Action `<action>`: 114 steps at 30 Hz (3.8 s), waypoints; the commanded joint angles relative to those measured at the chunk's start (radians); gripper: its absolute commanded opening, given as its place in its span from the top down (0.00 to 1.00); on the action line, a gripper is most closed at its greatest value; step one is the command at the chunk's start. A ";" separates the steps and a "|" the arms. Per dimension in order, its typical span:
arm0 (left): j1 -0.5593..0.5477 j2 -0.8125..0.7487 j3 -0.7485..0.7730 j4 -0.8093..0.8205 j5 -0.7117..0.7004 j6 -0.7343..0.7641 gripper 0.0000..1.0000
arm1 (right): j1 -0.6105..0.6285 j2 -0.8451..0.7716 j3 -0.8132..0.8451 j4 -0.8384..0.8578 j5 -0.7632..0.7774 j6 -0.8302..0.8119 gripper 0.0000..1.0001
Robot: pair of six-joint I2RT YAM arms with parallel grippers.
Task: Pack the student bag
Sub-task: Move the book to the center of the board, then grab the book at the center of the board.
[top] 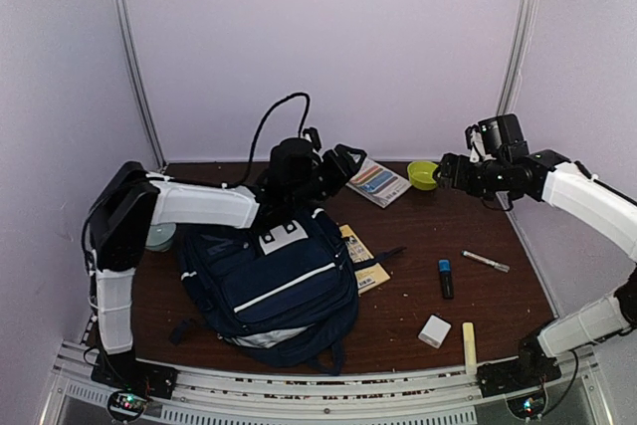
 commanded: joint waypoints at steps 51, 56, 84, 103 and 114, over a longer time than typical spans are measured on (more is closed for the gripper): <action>0.002 -0.816 -0.806 -0.332 -0.160 0.353 0.33 | 0.256 0.751 0.185 -0.028 -0.232 0.435 0.29; 0.003 -0.810 -0.787 -0.345 -0.143 0.423 0.33 | 0.279 0.598 0.141 -0.116 -0.172 0.322 0.31; -0.088 0.204 0.290 -0.762 0.106 -0.096 0.38 | -0.123 0.786 0.406 -0.203 -0.257 -0.025 0.28; -0.072 0.477 0.616 -0.805 0.141 -0.197 0.38 | -0.108 0.762 0.272 -0.170 -0.395 -0.019 0.30; -0.065 0.466 0.565 -0.746 0.153 -0.182 0.43 | -0.082 0.637 0.116 -0.125 -0.453 -0.027 0.37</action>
